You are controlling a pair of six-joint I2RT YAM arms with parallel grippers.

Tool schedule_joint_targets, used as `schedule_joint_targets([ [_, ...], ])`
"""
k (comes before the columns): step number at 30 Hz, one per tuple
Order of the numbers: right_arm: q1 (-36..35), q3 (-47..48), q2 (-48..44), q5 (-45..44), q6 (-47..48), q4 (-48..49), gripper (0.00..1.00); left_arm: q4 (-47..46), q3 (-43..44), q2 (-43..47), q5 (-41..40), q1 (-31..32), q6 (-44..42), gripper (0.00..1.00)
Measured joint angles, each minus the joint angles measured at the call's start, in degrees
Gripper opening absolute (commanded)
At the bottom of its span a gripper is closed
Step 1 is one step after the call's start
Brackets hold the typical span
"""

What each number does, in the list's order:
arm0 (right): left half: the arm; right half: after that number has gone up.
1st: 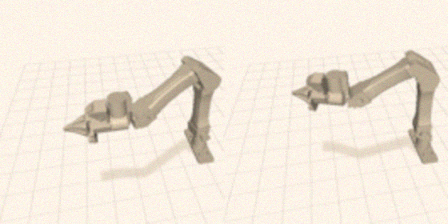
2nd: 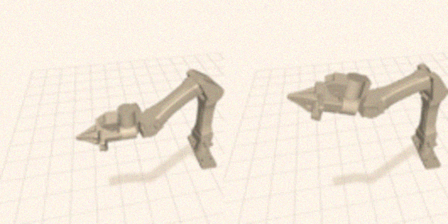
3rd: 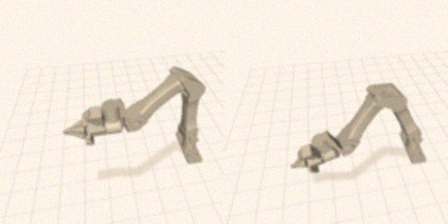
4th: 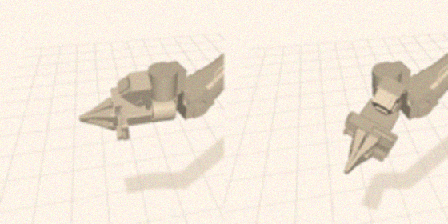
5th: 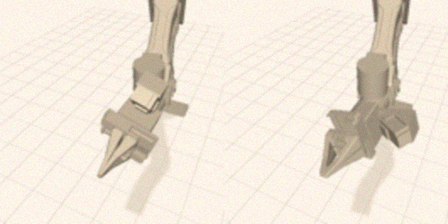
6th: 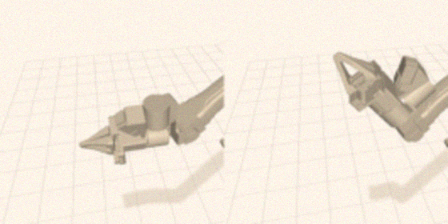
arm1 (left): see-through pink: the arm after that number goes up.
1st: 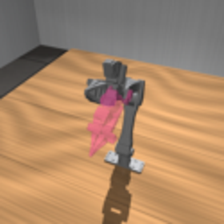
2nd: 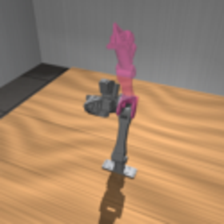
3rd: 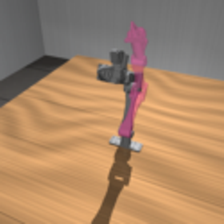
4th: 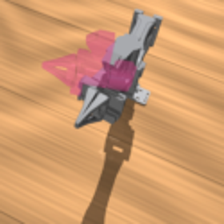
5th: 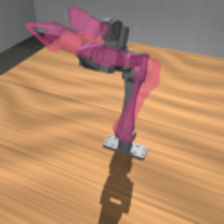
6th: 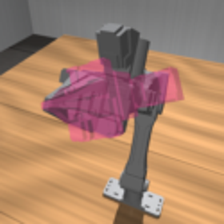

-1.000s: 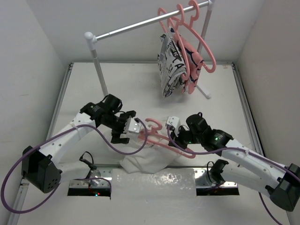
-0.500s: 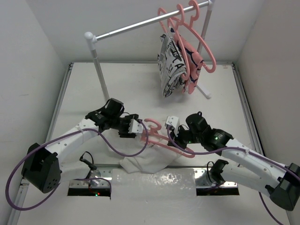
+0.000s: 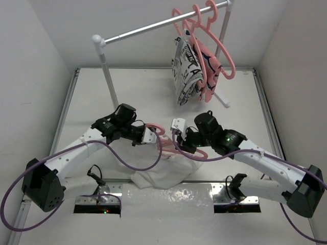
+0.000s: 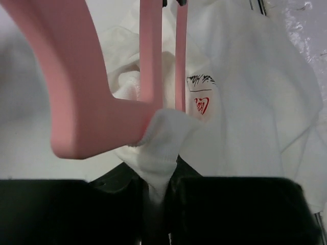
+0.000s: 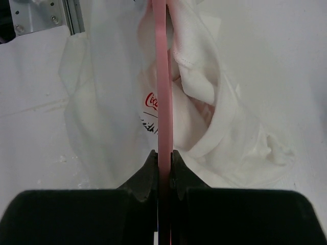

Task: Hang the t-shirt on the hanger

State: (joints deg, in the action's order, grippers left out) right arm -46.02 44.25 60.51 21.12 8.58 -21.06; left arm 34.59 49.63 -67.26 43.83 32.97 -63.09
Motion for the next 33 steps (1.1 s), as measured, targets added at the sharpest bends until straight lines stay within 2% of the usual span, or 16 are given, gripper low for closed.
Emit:
schedule_joint_targets([
  [1, 0.0, 0.48, 0.37, 0.13, 0.5, 0.0, 0.0, 0.13, 0.0, 0.35, -0.35, 0.0, 0.22, 0.03],
  [2, -0.02, 0.63, 0.57, 0.2, 0.92, -0.02, 0.0, 0.33, -0.02, 0.72, -0.74, 0.0, 0.48, 0.0],
  [8, -0.55, 0.66, 0.61, 0.39, 1.92, 0.04, 0.0, 0.15, -1.27, 2.75, -2.01, 0.17, 1.57, 0.0],
  [10, -0.61, 0.66, 0.46, -0.66, 1.22, 0.26, 0.41, -1.29, -1.73, 3.17, -3.74, 0.28, 5.07, 0.0],
  [11, -0.52, 0.7, 0.26, -2.25, 0.24, 0.68, 0.56, -1.77, -1.95, 3.28, -5.09, 0.31, 7.08, 0.0],
  [12, -0.44, 0.98, 0.04, -4.17, -0.48, 0.92, 0.65, -2.56, -2.27, 3.32, -6.54, 0.17, 9.6, 0.0],
  [13, -0.28, 1.46, -0.17, -6.4, -1.53, 1.22, 0.82, -3.54, -2.58, 3.3, -8.39, -0.2, 12.52, 0.0],
  [14, -0.24, 2.16, -0.55, -9.33, -3.39, 1.51, 0.86, -4.42, -2.8, 3.3, -10.01, -0.72, 14.95, 0.0],
  [16, -0.24, 3.32, -1.95, -15.93, -6.82, 2.91, 0.87, -6.12, -2.84, 3.3, -12.92, -1.68, 19.89, 0.0],
  [19, -0.24, 3.5, -6.12, -25.38, -13.99, 5.99, 0.85, -8.11, -3.06, 3.96, -14.84, -2.34, 25.83, 0.0],
  [24, -0.24, -0.52, -10.67, -32.5, -27.39, 11.72, 0.71, -12.17, -5.4, 6.49, -14.88, -2.34, 35.01, 0.0],
  [27, -1.53, -6.01, -7.67, -33.94, -35.87, 16.65, 0.6, -14.21, -5.42, 6.51, -14.88, -2.32, 39.89, 0.0],
  [30, -4.17, -11.91, -0.9, -34.67, -42.4, 22.21, 0.5, -16.11, -5.68, 6.54, -14.88, -2.34, 43.15, 0.0],
  [32, -5.64, -13.92, 3.5, -34.84, -45.29, 24.2, 0.5, -17.11, -6.32, 6.54, -14.97, -2.32, 44.68, 0.0],
  [33, -6.69, -14.03, 5.75, -35.15, -46.34, 25.05, 0.55, -17.35, -6.6, 6.51, -14.99, -2.32, 45.46, 0.0],
])
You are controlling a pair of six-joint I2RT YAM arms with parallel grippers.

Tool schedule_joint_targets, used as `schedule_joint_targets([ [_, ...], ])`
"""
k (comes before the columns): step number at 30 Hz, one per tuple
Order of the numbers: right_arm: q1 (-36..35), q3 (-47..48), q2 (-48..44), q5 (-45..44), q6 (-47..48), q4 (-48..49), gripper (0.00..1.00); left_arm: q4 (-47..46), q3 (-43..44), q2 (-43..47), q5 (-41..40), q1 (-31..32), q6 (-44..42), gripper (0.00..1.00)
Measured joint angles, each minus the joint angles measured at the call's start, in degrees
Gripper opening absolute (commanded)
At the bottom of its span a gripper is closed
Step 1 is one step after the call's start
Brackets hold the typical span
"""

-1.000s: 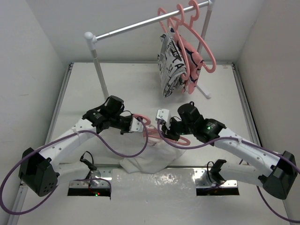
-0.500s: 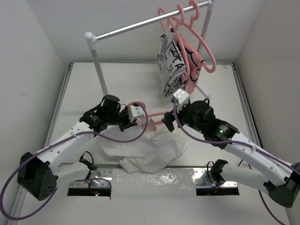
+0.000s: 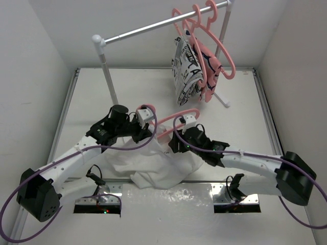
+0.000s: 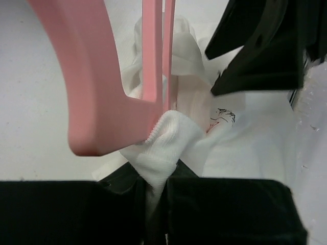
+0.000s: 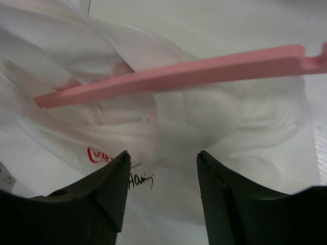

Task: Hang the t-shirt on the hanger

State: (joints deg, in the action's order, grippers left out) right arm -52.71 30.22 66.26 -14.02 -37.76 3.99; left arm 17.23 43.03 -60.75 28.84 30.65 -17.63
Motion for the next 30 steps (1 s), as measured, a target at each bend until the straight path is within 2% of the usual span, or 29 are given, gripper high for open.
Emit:
schedule_joint_targets([
  [4, -1.53, 0.92, 5.38, -1.86, -2.43, 4.33, 0.59, -0.83, -0.39, 0.0, -0.13, 0.0, 1.7, 0.0],
  [6, -1.79, 0.98, 6.8, -3.67, -3.61, 6.01, 0.54, -1.4, -0.42, 0.0, -0.11, 0.0, 2.21, 0.0],
  [10, -1.79, 0.79, 9.4, -7.65, -5.51, 8.2, 0.51, -1.79, -0.42, 0.02, 0.46, -0.02, 3.76, 0.0],
  [13, -1.7, -1.31, 11.21, -9.7, -6.62, 10.27, 0.36, -2.01, -0.39, 0.04, 1.88, 0.0, 4.46, 0.0],
  [14, -1.42, -2.16, 11.61, -10.03, -7.13, 10.73, 0.26, -2.01, -0.39, 0.09, 2.4, -0.02, 4.57, 0.0],
  [16, -0.87, -3.56, 12.22, -10.25, -7.89, 11.06, 0.13, -2.01, -0.39, 0.33, 3.52, -0.02, 4.68, 0.0],
  [17, -0.37, -4.07, 12.26, -10.34, -8.13, 11.28, 0.0, -2.01, -0.39, 0.57, 4.02, -0.02, 4.68, 0.0],
  [19, 0.94, -5.11, 11.82, -10.95, -8.94, 12.11, 0.0, -1.99, -0.42, 1.16, 4.81, -0.02, 4.7, 0.0],
  [22, 3.04, -8.0, 7.28, -12.41, -9.75, 12.24, 0.0, -1.66, -0.39, 2.05, 5.6, -0.33, 4.17, 0.0],
  [24, 5.53, -11.34, 0.76, -13.27, -10.56, 12.15, 0.0, -0.46, -0.39, 2.69, 6.75, -0.68, 2.34, 0.0],
  [30, 12.52, -17.07, -20.15, -15.28, -8.9, 8.57, 0.0, 7.17, -0.35, 4.04, 9.03, -0.9, -10.47, 0.0],
])
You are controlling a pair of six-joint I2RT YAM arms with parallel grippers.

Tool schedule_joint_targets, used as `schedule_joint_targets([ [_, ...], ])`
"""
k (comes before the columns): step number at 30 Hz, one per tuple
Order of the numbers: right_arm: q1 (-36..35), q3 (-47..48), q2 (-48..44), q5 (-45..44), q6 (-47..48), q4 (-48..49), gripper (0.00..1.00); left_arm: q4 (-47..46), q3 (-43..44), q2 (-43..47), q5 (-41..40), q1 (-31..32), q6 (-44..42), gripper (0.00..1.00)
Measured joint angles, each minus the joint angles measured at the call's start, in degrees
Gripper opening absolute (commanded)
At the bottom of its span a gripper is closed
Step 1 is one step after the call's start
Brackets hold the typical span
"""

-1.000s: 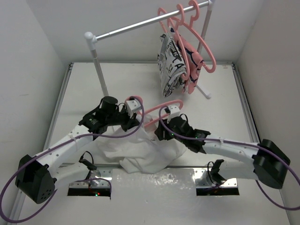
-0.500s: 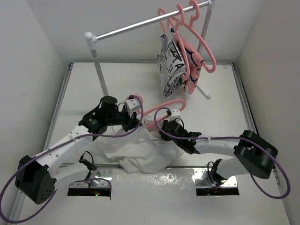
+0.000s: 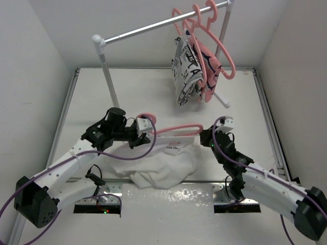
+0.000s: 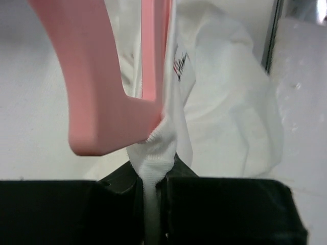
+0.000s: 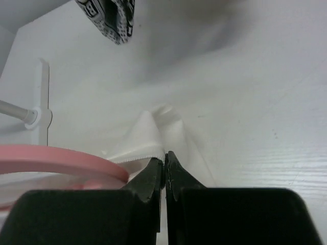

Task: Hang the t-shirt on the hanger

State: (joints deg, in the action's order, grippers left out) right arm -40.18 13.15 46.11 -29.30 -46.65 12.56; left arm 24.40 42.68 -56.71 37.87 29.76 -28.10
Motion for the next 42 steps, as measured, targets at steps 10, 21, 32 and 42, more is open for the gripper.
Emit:
schedule_joint_targets([
  [10, 0.11, 4.11, -2.64, 1.11, 9.73, -6.97, 0.0, 5.57, 1.36, -2.38, -8.94, 0.83, -12.24, 0.0],
  [21, -1.95, 14.56, 8.11, 6.78, 21.31, -10.27, 0.0, 7.21, 2.36, -9.11, -30.21, 9.22, -15.34, 0.0],
  [32, -12.22, 29.2, 20.11, 25.81, 36.0, -14.95, 0.3, 10.38, 9.49, -11.93, -24.41, 10.47, -15.23, 0.0],
  [42, -12.04, 31.95, 8.9, 31.08, 46.71, -28.94, 0.63, 13.97, 9.49, -10.78, -14.16, 10.47, -19.82, 0.0],
])
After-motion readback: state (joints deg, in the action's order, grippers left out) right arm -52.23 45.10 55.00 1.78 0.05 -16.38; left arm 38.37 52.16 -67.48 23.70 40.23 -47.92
